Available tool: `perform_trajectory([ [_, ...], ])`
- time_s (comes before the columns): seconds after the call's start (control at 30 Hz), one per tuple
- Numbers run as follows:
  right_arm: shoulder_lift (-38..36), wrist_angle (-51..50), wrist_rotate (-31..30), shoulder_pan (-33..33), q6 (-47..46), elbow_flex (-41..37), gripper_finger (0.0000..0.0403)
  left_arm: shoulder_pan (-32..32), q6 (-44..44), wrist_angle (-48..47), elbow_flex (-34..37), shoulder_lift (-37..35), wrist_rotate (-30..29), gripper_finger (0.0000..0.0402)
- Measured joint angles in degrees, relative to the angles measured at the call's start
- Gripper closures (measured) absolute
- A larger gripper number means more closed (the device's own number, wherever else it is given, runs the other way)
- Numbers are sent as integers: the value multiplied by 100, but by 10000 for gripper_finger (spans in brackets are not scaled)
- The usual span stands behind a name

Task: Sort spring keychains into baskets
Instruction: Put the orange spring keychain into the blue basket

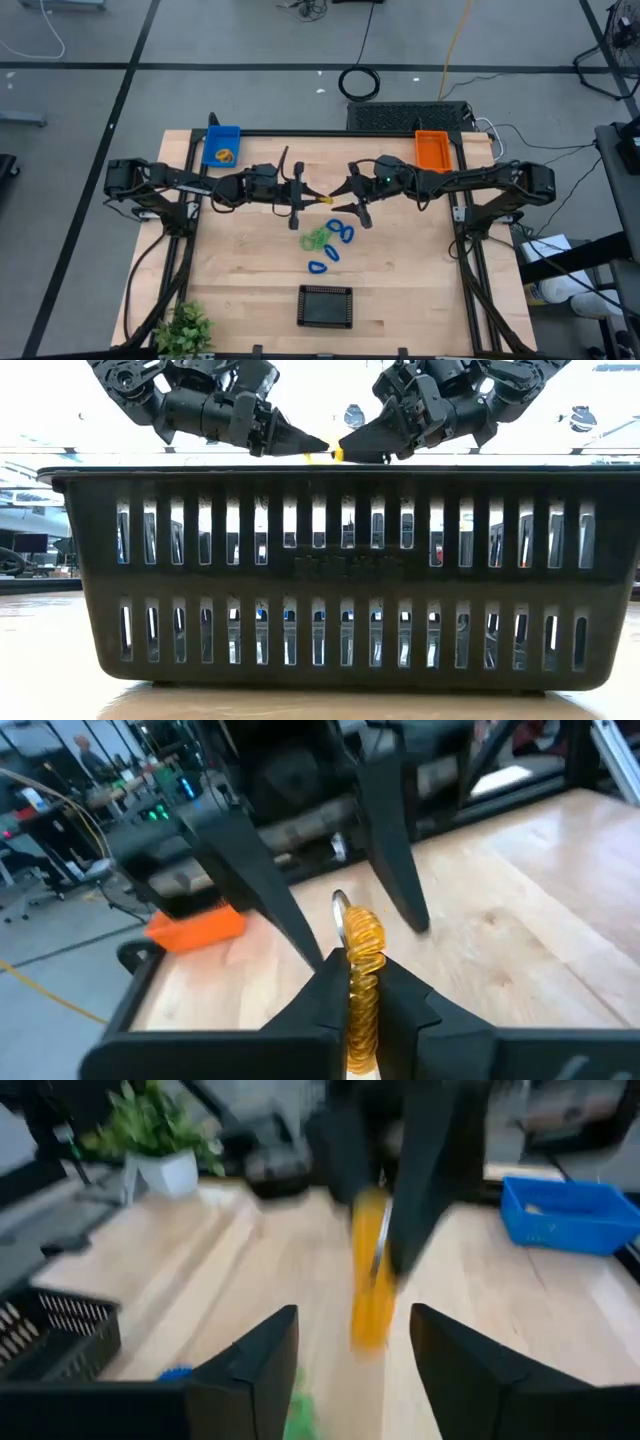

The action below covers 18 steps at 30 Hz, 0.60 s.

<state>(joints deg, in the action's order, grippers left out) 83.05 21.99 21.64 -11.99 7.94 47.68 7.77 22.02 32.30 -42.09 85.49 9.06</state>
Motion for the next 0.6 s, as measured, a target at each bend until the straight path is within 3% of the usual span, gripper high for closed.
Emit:
perform_trajectory([
  [0.2,-372,-723,-961,-2,295,-4,219,-2,-6,-124,0,-124,6,385],
  [0.33,-676,-1005,-967,0,326,-7,225,-33,2,-269,3,-147,0,373],
  [0.6,-1448,-1449,-963,-50,330,-177,232,-35,-18,-255,0,-237,4,388],
])
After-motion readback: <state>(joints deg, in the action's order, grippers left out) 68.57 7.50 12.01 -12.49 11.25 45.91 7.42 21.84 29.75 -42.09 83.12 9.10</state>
